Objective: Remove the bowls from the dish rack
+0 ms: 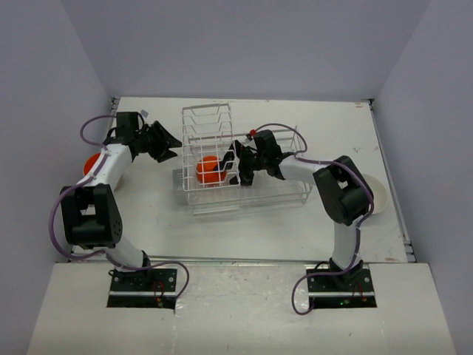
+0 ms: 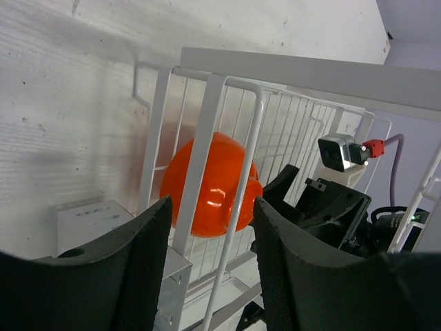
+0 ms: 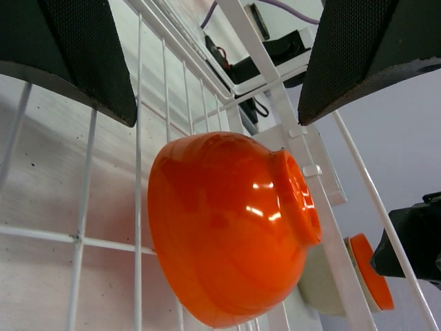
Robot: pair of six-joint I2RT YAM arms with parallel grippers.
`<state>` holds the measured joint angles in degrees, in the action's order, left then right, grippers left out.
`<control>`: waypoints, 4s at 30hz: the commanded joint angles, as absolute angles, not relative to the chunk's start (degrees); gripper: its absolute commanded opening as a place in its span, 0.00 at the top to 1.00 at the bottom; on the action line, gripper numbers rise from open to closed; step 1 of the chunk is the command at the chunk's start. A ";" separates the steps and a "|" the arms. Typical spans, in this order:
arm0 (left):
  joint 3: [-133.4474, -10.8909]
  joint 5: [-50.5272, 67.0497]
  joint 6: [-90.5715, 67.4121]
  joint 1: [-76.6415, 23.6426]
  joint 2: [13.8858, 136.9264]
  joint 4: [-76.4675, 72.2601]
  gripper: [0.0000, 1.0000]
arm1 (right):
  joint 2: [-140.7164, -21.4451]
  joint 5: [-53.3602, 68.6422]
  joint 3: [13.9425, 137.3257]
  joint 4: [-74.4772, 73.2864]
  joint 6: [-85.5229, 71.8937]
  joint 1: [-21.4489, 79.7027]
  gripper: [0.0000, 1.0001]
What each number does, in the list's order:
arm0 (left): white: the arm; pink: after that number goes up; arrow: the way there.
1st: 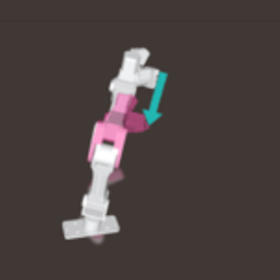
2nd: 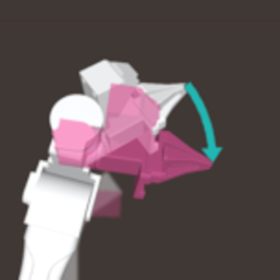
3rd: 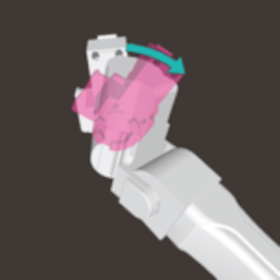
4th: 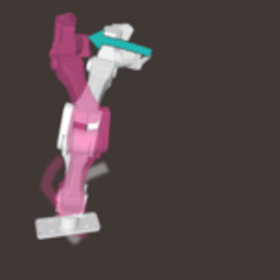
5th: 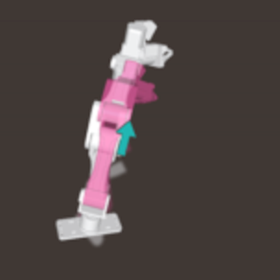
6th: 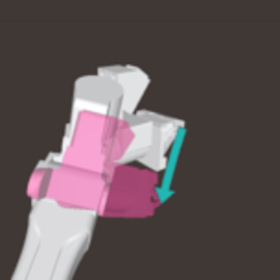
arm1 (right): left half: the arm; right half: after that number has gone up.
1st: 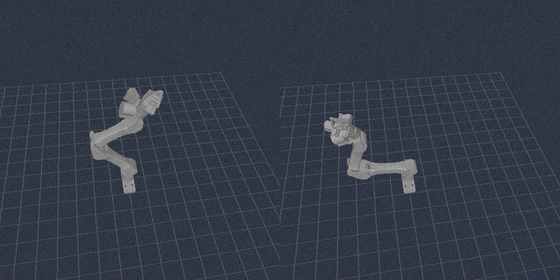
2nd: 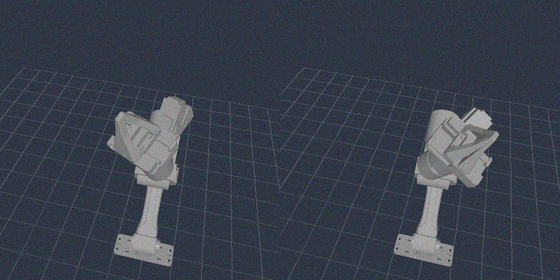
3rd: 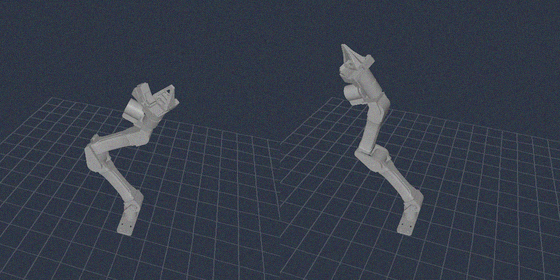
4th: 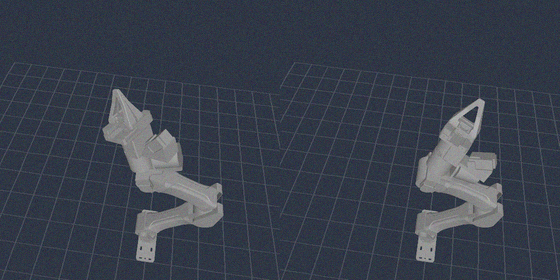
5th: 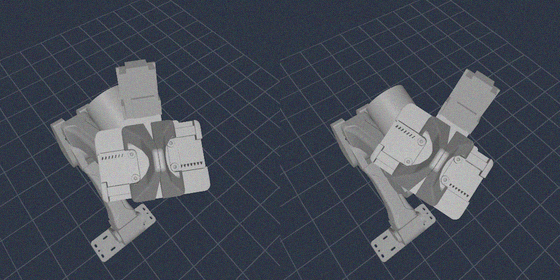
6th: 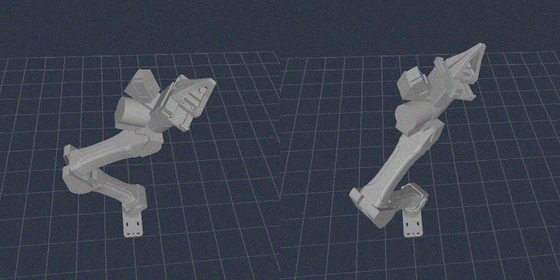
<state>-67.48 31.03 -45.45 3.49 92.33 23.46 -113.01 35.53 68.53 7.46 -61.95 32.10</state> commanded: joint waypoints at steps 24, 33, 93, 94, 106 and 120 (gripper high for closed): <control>-67.24 34.10 -45.53 3.87 90.44 20.74 0.48 | -106.17 25.04 71.01 0.88 -56.95 32.78 0.01; -67.24 34.28 -45.26 3.95 90.35 20.83 0.47 | -109.94 28.12 73.04 3.95 -58.44 33.13 0.01; -69.26 34.72 -44.56 5.18 94.48 20.57 0.47 | -118.56 32.87 77.34 7.38 -57.83 32.70 0.01; -69.17 34.72 -44.30 5.19 94.66 20.65 0.47 | -118.48 33.05 77.17 7.99 -57.48 32.61 0.01; -69.35 35.16 -43.59 5.36 95.45 20.83 0.47 | -118.56 35.50 76.29 14.93 -57.65 32.26 0.05; -69.00 35.68 -42.80 5.45 95.54 21.09 0.47 | -119.62 39.02 76.29 19.68 -57.74 32.26 0.12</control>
<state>-67.48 34.11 -44.42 4.86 95.59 21.91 -119.02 35.99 75.61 14.59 -58.24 32.45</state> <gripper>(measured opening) 0.526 0.885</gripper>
